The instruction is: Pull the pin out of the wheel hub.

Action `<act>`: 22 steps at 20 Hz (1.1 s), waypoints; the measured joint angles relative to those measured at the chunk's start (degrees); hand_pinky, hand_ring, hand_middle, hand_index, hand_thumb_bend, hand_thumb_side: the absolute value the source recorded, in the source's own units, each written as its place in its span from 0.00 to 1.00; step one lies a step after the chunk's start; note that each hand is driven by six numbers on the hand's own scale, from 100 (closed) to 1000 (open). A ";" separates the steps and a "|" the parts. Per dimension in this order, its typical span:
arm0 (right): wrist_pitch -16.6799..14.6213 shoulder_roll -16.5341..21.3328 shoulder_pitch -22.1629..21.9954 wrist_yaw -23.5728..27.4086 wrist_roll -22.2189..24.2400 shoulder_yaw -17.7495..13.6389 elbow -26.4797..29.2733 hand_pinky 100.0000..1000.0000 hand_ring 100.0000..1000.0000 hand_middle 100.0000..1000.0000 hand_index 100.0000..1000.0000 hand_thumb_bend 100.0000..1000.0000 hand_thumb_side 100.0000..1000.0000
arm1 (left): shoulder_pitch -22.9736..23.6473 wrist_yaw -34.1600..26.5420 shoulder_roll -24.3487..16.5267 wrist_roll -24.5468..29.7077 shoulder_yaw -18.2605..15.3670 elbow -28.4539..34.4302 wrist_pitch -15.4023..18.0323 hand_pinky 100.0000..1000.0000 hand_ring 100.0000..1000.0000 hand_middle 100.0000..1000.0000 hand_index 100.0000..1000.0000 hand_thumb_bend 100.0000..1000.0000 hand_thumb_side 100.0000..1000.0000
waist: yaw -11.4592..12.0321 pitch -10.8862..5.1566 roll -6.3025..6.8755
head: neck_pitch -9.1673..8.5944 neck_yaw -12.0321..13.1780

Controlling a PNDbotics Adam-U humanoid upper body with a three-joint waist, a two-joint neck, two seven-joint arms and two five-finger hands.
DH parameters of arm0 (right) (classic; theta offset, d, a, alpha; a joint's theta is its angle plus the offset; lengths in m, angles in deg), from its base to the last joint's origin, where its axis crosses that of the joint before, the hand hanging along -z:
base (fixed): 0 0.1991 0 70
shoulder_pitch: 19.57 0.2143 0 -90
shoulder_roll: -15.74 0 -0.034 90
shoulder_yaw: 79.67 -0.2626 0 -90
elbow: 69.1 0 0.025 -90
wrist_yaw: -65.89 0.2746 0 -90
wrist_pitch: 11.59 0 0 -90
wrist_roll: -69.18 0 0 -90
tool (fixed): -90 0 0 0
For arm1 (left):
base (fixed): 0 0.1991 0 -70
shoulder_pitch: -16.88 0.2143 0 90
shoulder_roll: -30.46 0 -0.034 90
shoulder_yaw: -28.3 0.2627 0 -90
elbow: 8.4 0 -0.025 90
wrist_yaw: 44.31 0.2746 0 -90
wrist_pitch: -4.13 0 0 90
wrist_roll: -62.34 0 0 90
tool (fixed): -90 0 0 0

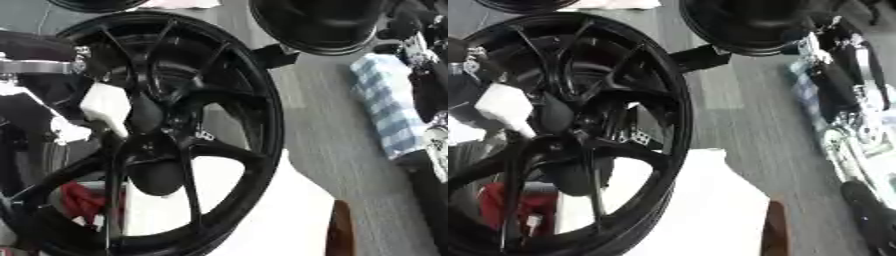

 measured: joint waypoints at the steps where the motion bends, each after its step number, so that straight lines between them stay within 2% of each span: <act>1: -0.01 0.00 -0.02 0.00 -0.02 0.00 0.00 0.57 0.64 0.56 0.64 0.18 0.31 | 0.00 -0.34 0.00 -0.08 -0.14 0.33 -0.38 0.77 0.38 0.18 0.46 0.00 0.12 | 0.05 -0.11 0.04 | 0.00 -0.01; 7: -0.01 0.00 -0.25 0.00 -0.21 -0.02 0.00 0.57 0.64 0.56 0.64 0.18 0.31 | 0.00 -1.71 -0.30 -0.93 -1.03 2.35 -2.37 0.77 0.37 0.17 0.45 0.00 0.12 | 0.10 -0.29 0.14 | 0.01 -0.05; 8: -0.01 0.00 -0.25 0.00 -0.21 -0.02 0.00 0.57 0.64 0.57 0.64 0.19 0.31 | 0.00 -1.83 -0.44 -1.01 -1.12 2.49 -2.55 0.78 0.33 0.11 0.40 0.00 0.12 | 0.10 -0.31 0.16 | 0.01 -0.05; 10: -0.05 0.00 -0.44 0.00 -0.27 -0.13 0.00 0.57 0.64 0.57 0.64 0.19 0.31 | 0.09 -2.29 -0.50 -1.39 -1.62 3.01 -3.04 0.79 0.32 0.10 0.39 0.00 0.12 | 0.20 -0.57 0.33 | 0.01 -0.24; 15: -0.17 0.00 -0.83 0.00 -0.72 -0.50 0.00 0.57 0.64 0.57 0.64 0.19 0.31 | 1.19 -5.86 -2.09 -2.94 -5.66 6.06 -4.65 0.79 0.31 0.08 0.39 0.00 0.14 | 0.48 -0.98 0.67 | 0.01 -0.63; 22: -0.53 0.02 -1.86 -0.06 -1.53 -1.08 0.00 0.57 0.64 0.57 0.64 0.19 0.31 | 3.35 -11.96 -8.91 -7.79 -14.20 8.68 -7.12 0.82 0.28 0.04 0.39 0.00 0.21 | 1.95 -1.38 0.35 | 0.01 -2.09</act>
